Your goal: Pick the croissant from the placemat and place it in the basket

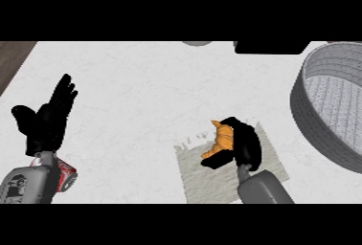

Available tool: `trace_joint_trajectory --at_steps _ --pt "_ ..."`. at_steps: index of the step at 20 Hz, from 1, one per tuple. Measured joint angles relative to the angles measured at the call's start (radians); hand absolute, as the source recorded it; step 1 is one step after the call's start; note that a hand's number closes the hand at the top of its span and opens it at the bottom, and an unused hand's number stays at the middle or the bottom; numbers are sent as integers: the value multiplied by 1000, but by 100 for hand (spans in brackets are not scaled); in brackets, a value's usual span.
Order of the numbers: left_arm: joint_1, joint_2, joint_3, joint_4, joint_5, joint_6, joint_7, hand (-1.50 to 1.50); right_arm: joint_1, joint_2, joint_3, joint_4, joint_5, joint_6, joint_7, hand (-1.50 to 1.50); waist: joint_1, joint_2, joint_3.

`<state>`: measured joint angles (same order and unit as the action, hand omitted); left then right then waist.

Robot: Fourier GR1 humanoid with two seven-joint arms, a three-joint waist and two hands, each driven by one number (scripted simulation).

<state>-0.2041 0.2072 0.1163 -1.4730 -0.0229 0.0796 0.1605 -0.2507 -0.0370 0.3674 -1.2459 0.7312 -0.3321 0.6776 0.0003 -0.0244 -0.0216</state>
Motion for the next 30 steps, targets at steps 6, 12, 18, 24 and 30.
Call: trace_joint_trajectory --at_steps 6,12,18,24,30 --pt "-2 -12 -20 -14 -6 -4 0 0 -103 -8 -32 146 -60 -86 -6 150 24 -2 -7" --pt "-24 -2 -8 5 3 -15 1 0 -140 -6 -28 207 -173 -249 -113 150 28 8 1" --pt "-14 -10 -9 -4 -7 0 7 0 -183 25 18 188 -255 -511 -245 150 27 23 18" --pt "13 3 12 -22 6 -12 10 0 -269 25 24 103 -151 -574 -148 150 6 21 20" --pt "17 6 23 -15 3 -7 8 0 -380 -5 -54 0 62 -472 107 150 -6 19 20"
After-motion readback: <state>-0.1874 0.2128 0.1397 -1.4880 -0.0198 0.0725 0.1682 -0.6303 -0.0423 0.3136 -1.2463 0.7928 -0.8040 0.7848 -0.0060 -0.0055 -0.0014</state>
